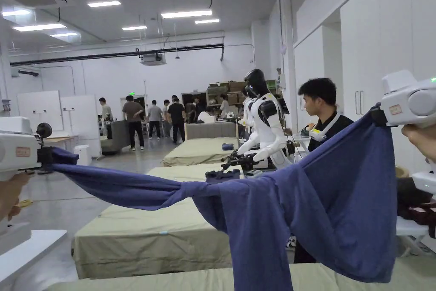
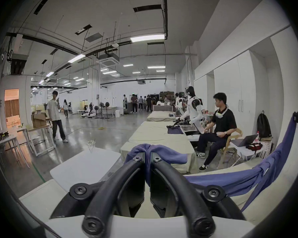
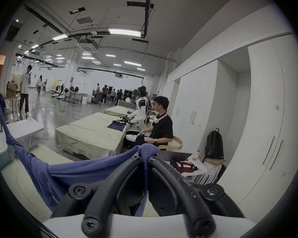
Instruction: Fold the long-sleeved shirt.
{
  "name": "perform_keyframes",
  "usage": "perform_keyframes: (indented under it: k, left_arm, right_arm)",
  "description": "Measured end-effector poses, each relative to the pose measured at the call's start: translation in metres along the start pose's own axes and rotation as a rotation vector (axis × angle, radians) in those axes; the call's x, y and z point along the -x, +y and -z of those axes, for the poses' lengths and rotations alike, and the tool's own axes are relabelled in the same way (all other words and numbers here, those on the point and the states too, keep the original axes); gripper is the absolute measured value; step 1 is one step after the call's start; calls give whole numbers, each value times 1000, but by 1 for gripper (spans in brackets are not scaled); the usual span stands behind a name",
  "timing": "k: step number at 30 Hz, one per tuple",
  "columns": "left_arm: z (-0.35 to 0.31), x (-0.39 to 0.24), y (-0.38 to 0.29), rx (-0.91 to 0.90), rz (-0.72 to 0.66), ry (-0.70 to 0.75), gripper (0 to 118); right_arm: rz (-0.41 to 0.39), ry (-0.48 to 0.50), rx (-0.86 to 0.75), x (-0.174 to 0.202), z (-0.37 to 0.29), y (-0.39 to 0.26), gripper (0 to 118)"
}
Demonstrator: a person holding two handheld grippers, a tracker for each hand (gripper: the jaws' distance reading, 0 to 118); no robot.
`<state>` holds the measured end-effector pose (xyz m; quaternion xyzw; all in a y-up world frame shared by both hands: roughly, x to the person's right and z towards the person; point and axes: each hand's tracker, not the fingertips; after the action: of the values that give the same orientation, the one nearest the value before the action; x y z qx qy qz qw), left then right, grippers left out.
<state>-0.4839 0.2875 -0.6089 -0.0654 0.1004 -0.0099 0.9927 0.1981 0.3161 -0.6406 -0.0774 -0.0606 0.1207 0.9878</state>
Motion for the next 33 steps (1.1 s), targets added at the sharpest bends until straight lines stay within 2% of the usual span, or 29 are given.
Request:
perform_keyframes:
  k: [6, 8, 14, 22, 31, 33]
  left_arm:
    - [26, -7, -55, 77, -26, -8, 3]
    - [35, -6, -75, 123, -26, -17, 3]
    - [30, -11, -108, 166, -16, -38, 3]
    - [-27, 3, -166, 241, -28, -62, 3]
    - [-121, 31, -293, 423, -32, -74, 3]
    - [-141, 39, -327, 482, -73, -70, 3]
  right_arm:
    - [11, 31, 74, 7, 26, -61, 6]
    - [-12, 43, 119, 12, 32, -84, 6]
    - [-24, 72, 155, 16, 25, -125, 6]
    - [25, 138, 229, 7, -28, -200, 6]
    - [93, 238, 438, 19, -122, -343, 6]
    - [108, 263, 487, 25, -145, -374, 6]
